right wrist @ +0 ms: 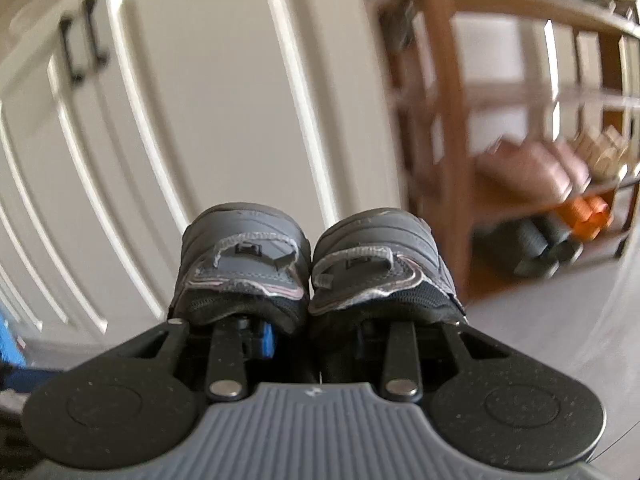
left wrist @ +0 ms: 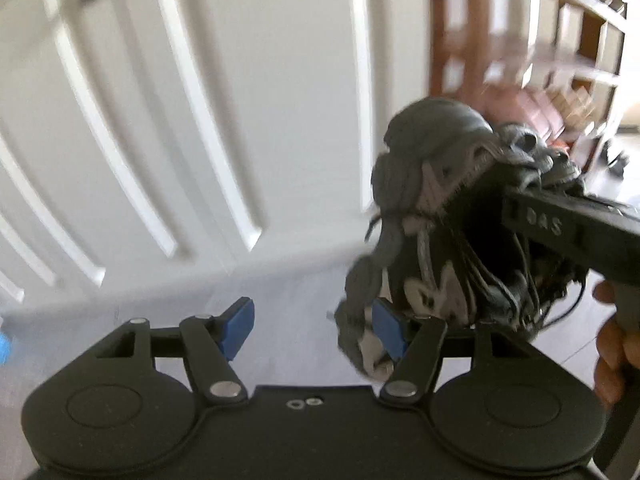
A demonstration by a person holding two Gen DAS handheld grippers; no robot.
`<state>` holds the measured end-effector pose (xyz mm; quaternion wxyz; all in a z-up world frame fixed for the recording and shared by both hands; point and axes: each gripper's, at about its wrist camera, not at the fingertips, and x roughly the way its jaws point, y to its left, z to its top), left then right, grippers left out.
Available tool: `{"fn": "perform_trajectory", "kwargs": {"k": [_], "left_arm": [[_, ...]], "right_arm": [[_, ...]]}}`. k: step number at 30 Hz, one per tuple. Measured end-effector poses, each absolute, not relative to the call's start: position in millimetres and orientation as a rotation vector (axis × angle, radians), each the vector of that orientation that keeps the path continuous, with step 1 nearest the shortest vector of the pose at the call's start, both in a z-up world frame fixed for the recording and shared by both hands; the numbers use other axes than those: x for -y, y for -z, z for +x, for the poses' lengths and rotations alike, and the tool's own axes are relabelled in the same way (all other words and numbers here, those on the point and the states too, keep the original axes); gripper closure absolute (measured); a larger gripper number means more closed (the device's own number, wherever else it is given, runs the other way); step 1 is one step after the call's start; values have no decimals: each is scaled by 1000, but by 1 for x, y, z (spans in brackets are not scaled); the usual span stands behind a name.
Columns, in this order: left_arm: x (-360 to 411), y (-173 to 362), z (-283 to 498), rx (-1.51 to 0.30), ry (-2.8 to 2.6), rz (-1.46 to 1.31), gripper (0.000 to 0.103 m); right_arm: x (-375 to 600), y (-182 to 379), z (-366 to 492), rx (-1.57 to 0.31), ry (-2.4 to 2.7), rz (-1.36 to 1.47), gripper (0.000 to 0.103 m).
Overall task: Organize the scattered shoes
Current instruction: 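Lift the black-and-white sneakers with the right tool toward the wooden bench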
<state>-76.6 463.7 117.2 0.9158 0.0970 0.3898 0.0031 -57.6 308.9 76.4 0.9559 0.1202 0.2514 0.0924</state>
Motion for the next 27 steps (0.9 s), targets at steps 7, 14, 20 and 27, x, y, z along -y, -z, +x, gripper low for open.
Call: {"fn": "perform_trajectory", "kwargs": {"k": [7, 14, 20, 27], "left_arm": [[-363, -208, -37, -714, 102, 230, 38], [-249, -297, 17, -601, 174, 214, 38], [-190, -342, 43, -543, 196, 175, 38], [-166, -369, 69, -528, 244, 178, 38]], "right_arm": [[-194, -202, -50, -445, -64, 230, 65], [-80, -307, -36, -393, 27, 216, 65], [-20, -373, -21, -345, 71, 171, 65], [16, -405, 14, -316, 116, 177, 65]]}}
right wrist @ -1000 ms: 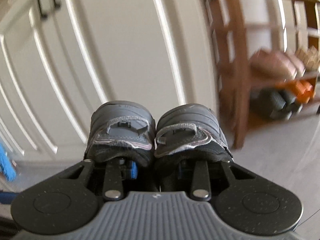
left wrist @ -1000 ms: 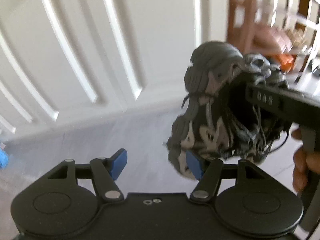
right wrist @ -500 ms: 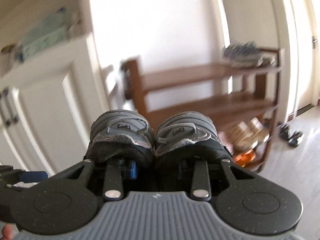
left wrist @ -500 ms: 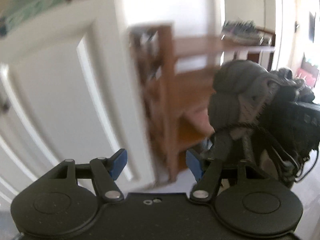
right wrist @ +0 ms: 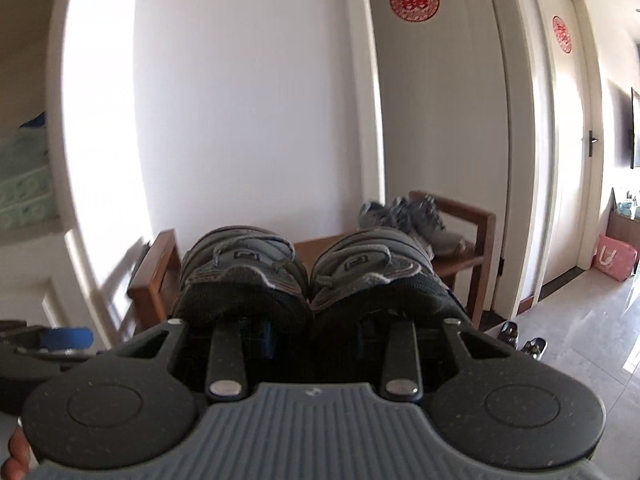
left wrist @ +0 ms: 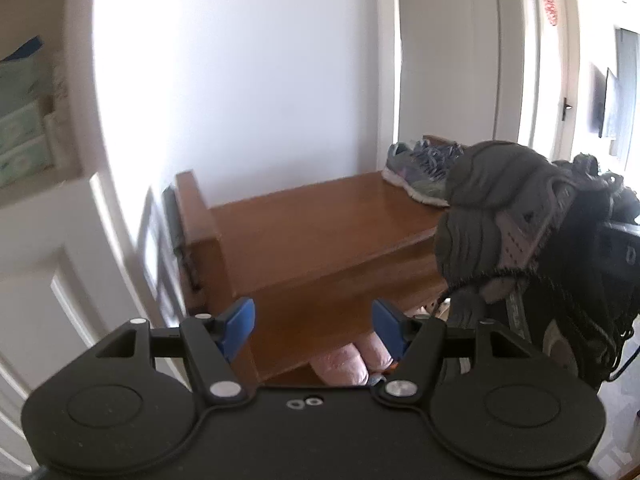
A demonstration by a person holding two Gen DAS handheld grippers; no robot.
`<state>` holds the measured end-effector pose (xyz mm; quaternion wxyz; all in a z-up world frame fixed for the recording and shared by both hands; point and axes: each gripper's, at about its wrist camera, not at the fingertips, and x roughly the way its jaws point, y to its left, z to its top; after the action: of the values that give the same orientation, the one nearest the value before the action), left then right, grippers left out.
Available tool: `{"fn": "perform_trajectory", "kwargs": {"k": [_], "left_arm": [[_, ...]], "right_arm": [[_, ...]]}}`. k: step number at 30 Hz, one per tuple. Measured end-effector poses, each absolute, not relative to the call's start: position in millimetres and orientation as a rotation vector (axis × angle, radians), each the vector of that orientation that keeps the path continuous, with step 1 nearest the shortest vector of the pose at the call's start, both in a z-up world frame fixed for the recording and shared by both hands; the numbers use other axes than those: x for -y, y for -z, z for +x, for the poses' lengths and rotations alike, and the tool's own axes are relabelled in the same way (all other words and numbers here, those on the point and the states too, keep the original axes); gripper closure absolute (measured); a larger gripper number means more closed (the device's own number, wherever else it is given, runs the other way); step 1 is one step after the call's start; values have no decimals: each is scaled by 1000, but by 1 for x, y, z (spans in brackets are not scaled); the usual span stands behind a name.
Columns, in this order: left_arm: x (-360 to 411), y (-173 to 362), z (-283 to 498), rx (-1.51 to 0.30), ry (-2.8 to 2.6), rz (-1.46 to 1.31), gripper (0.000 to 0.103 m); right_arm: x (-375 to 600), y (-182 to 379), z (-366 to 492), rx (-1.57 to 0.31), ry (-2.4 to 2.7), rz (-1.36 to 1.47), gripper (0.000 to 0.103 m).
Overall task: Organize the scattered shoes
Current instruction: 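Lift the black-and-white sneakers with the right tool toward the wooden bench, then lower the black-and-white sneakers onto the bench beside the grey-blue sneakers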
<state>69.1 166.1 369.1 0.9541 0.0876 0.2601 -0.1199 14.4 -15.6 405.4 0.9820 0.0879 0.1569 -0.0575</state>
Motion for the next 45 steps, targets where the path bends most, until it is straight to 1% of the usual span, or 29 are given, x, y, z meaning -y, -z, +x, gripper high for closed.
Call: {"fn": "perform_trajectory", "kwargs": {"k": [6, 12, 15, 20, 31, 38, 45], "left_arm": [[-156, -383, 128, -512, 269, 172, 38], [-150, -390, 205, -518, 287, 170, 38], [-145, -390, 246, -512, 302, 216, 38], [-142, -387, 287, -557, 284, 201, 38], [-126, -375, 353, -592, 183, 184, 38], [-120, -365, 401, -648, 62, 134, 38], [-124, -353, 423, -693, -42, 97, 38]], "right_arm": [[27, -416, 60, -319, 127, 214, 64], [34, -422, 130, -343, 117, 201, 64], [37, -422, 165, -356, 118, 203, 64], [45, -422, 213, -359, 128, 219, 64], [68, -408, 317, -420, 27, 176, 64], [88, -400, 379, -507, -83, 190, 64], [93, -387, 430, -605, -148, 179, 64]]}}
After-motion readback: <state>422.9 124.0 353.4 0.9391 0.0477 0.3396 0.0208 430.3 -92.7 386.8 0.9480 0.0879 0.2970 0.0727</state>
